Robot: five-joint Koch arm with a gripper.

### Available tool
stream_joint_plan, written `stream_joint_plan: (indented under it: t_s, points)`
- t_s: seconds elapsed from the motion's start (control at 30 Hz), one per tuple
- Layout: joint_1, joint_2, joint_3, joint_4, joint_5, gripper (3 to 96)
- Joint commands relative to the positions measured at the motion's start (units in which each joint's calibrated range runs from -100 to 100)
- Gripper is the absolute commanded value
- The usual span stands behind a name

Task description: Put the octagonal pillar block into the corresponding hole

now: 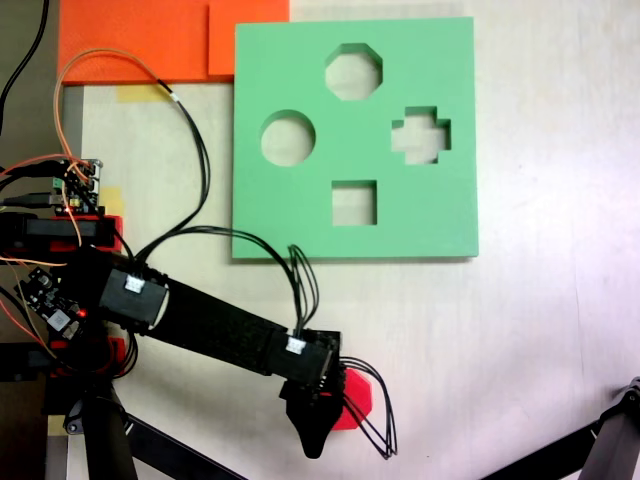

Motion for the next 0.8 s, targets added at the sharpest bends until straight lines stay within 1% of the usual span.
stream_joint_plan:
  t_s: [0.03,0.23,0.53,0.57,0.63,0.67,0.77,0.8]
  points:
    - [-0.39,1.85,4.1,1.31,-0.49,95.2]
    - [-0.49,10.37,7.49,3.81,-1.37,95.1]
    - [-1.03,16.1,7.49,7.18,-2.15,94.3]
    - [-1.03,16.38,7.49,7.18,-2.2,92.5]
    - [-1.07,16.94,7.49,7.18,-2.2,83.0]
    - [-1.12,17.07,7.49,7.18,-2.2,80.1]
    - [-1.22,17.63,7.39,7.18,-2.2,79.1]
    - [-1.22,17.77,7.39,7.18,-2.3,76.3]
